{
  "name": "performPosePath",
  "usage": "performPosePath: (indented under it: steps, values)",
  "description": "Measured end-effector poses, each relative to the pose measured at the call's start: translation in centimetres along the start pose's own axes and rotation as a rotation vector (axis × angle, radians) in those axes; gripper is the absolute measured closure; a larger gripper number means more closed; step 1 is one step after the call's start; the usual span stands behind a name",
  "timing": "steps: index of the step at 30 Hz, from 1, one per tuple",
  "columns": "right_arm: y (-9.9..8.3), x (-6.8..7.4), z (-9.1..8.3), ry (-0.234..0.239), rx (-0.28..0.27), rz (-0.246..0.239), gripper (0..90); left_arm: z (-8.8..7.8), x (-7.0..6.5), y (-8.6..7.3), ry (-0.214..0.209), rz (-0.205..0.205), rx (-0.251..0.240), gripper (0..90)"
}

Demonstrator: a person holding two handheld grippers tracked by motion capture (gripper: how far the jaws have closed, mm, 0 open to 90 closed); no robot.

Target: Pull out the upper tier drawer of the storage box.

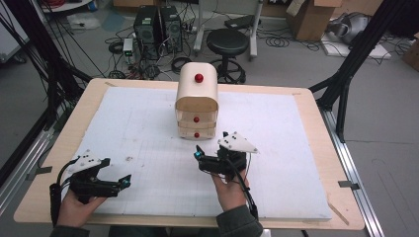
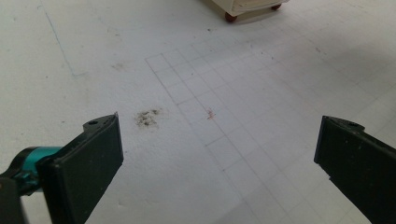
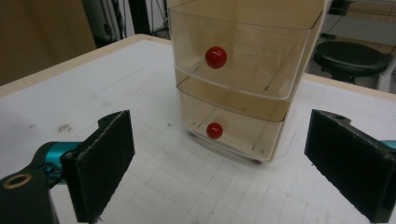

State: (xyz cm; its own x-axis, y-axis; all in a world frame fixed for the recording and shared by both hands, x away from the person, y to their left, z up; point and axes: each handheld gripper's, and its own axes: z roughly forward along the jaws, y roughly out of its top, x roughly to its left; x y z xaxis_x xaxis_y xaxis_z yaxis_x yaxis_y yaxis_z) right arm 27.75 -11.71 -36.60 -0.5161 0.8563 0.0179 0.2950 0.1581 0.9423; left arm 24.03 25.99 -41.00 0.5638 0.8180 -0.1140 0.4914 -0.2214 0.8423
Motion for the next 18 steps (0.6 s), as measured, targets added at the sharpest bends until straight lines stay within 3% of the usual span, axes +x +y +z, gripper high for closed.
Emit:
performPosePath:
  steps: [4, 6, 10, 14, 18]
  values:
    - [0.1, 0.5, 0.7, -0.018, -0.008, 0.012, 8.9, 0.0, 0.0, 0.0, 0.0, 0.0, 0.0, 1.8]
    - [0.1, 0.8, 1.0, -0.004, -0.015, 0.013, 19.2, 0.0, 0.1, 0.0, 0.0, 0.0, 0.001, 1.7]
    - [0.1, 1.5, 1.6, -0.026, -0.04, 0.015, 18.8, 0.0, 0.1, 0.0, 0.0, 0.0, 0.002, 1.7]
    - [0.2, 1.8, 2.3, -0.04, -0.056, 0.051, 19.7, 0.1, 0.1, 0.0, -0.001, 0.003, 0.002, 1.7]
    - [0.3, 2.4, 3.2, -0.062, -0.077, 0.049, 25.2, 0.1, 0.1, 0.0, -0.002, -0.001, 0.002, 1.7]
